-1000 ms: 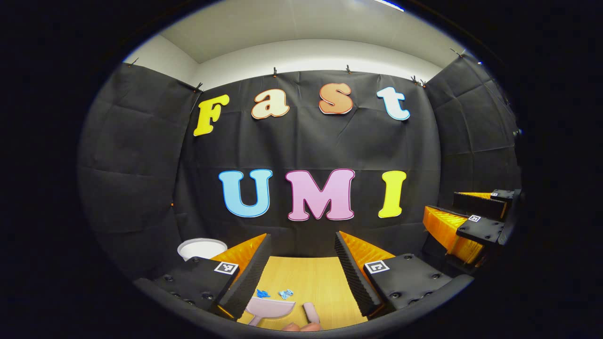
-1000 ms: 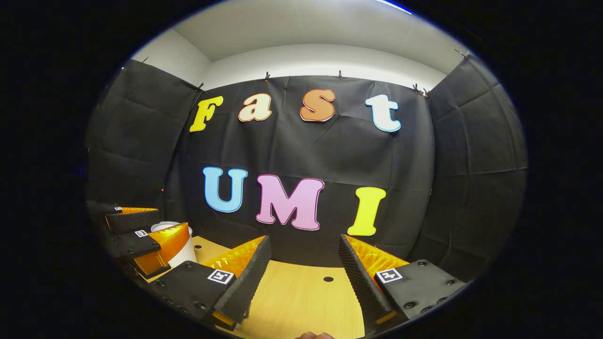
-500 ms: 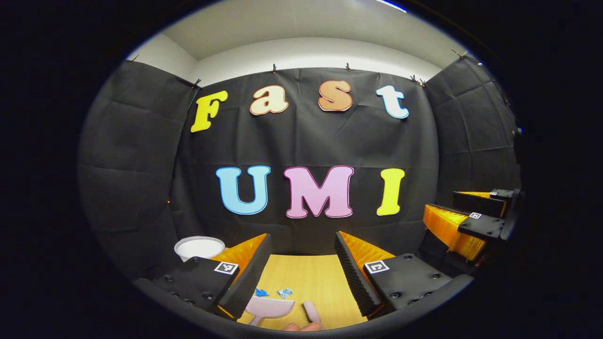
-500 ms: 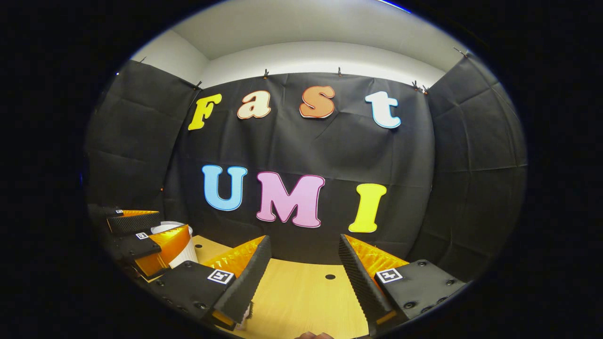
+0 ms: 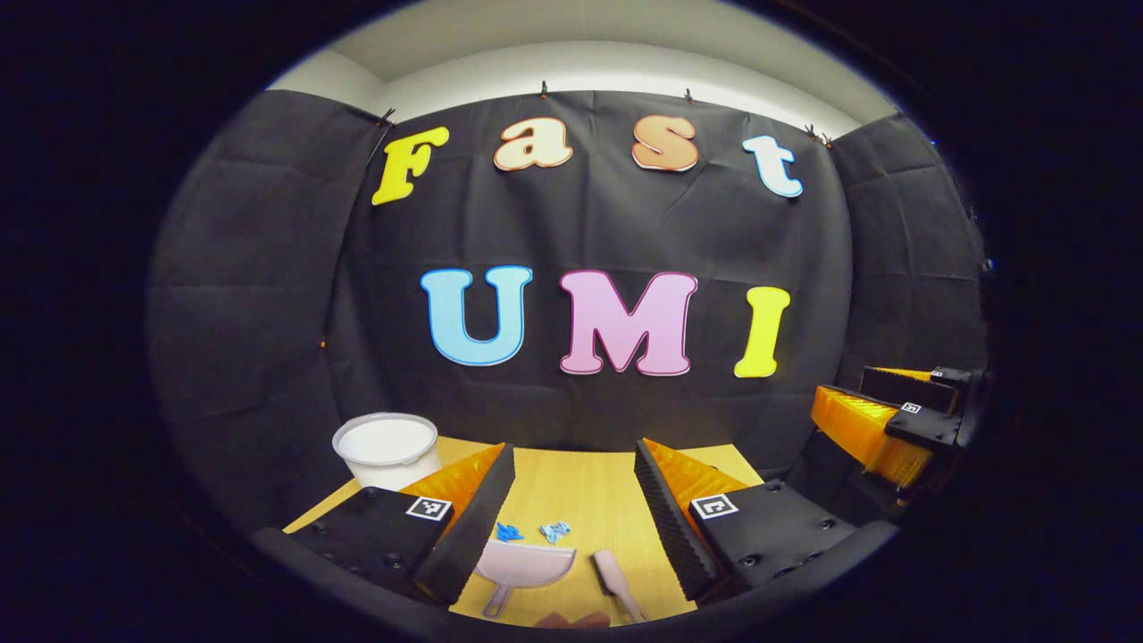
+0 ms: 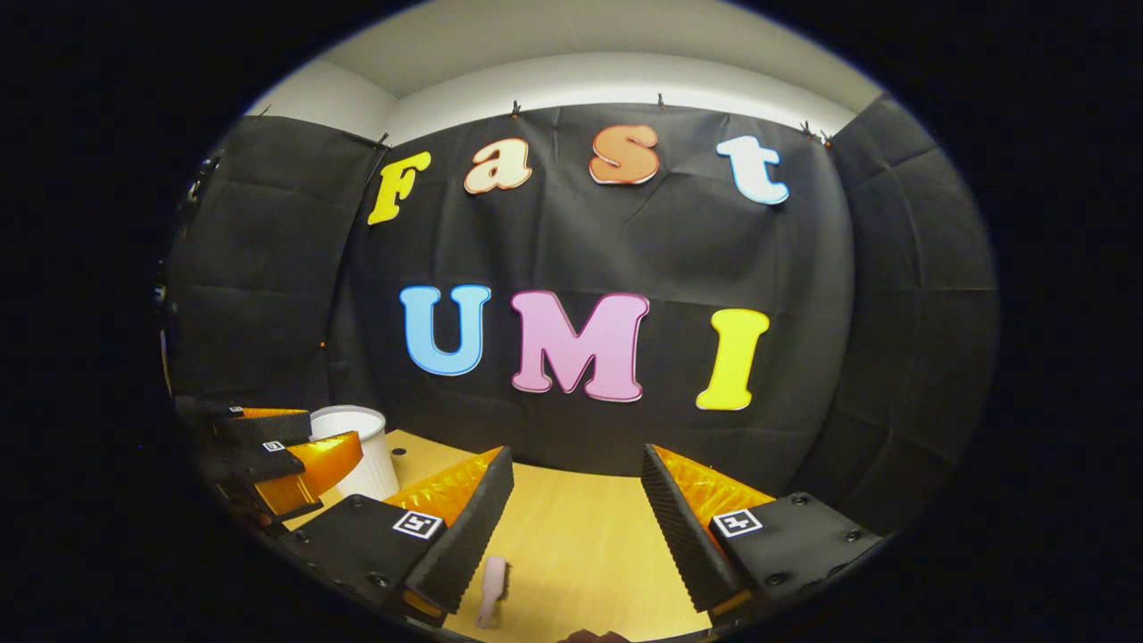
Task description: Pick up the small broom and dustpan from the desktop, sweep the trash into the dustpan with the broom, and then empty the trash into the garbage bin.
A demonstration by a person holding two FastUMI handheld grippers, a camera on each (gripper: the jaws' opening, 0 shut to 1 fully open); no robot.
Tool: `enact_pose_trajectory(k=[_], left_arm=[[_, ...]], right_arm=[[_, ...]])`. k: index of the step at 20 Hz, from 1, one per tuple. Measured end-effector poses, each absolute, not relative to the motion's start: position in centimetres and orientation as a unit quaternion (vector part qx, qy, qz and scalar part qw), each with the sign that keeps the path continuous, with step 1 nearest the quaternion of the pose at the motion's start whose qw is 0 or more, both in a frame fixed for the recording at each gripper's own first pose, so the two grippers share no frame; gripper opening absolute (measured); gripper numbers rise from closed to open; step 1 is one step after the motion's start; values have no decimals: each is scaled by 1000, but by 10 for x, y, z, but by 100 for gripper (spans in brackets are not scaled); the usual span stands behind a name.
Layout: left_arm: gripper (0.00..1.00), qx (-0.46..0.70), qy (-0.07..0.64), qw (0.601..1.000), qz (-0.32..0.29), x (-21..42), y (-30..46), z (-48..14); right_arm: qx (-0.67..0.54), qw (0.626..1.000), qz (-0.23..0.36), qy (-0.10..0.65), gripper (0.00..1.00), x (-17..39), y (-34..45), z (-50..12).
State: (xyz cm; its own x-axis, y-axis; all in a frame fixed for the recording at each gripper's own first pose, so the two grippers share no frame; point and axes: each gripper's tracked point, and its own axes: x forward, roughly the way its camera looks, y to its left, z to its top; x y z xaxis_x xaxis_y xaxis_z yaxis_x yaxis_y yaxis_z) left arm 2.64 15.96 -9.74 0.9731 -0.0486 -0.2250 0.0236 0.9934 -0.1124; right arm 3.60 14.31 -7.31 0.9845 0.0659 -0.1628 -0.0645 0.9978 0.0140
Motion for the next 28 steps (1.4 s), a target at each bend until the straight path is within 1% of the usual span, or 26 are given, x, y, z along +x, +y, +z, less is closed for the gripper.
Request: enact_pose_trajectory(k=[1, 2, 3, 4, 6, 8, 10, 11, 12, 14, 15, 16, 18, 20, 23, 24, 25, 28], left_arm=[[80, -58, 138, 988, -28, 32, 162, -110], [80, -56, 162, 985, -36, 38, 168, -126], [80, -49, 188, 980, -34, 44, 178, -143], [80, -40, 217, 975, -30, 51, 191, -165], [80, -27, 298, 954, -29, 61, 206, -213], [80, -26, 408, 912, -36, 58, 214, -270], [82, -40, 505, 862, -32, 60, 217, -317], [82, -49, 539, 840, -25, 65, 217, -337], [82, -56, 577, 815, -19, 66, 217, -351], [82, -69, 643, 763, -7, 73, 218, -365], [83, -72, 669, 740, -5, 81, 219, -367], [82, -73, 686, 724, 1, 86, 222, -370], [82, -59, 716, 696, 0, 92, 221, -386], [84, -46, 740, 671, -3, 85, 222, -400], [82, -59, 740, 670, -26, 96, 214, -408], [82, -54, 740, 670, -28, 94, 214, -406], [82, -54, 742, 667, -42, 92, 210, -405], [82, -36, 741, 665, -83, 89, 210, -404]], right_arm=[[16, 993, 44, 108, 94, 44, 150, -89], [31, 988, 60, 136, 89, 53, 161, -108], [49, 982, 74, 164, 94, 63, 170, -126], [69, 973, 89, 202, 94, 72, 181, -147], [113, 937, 123, 307, 94, 80, 207, -204], [144, 880, 137, 431, 94, 83, 222, -274], [161, 809, 125, 551, 94, 77, 226, -341], [166, 771, 120, 603, 95, 72, 231, -366], [174, 737, 117, 643, 95, 67, 240, -386], [177, 681, 132, 698, 95, 57, 263, -412], [172, 657, 141, 721, 95, 50, 269, -425], [162, 640, 149, 736, 95, 47, 276, -436], [144, 620, 155, 756, 95, 48, 280, -452], [140, 608, 143, 768, 95, 46, 281, -462], [113, 608, 129, 775, 95, 41, 275, -480], [115, 606, 122, 777, 95, 39, 274, -482], [123, 607, 115, 777, 95, 38, 276, -482], [153, 622, 90, 763, 95, 38, 283, -479]])
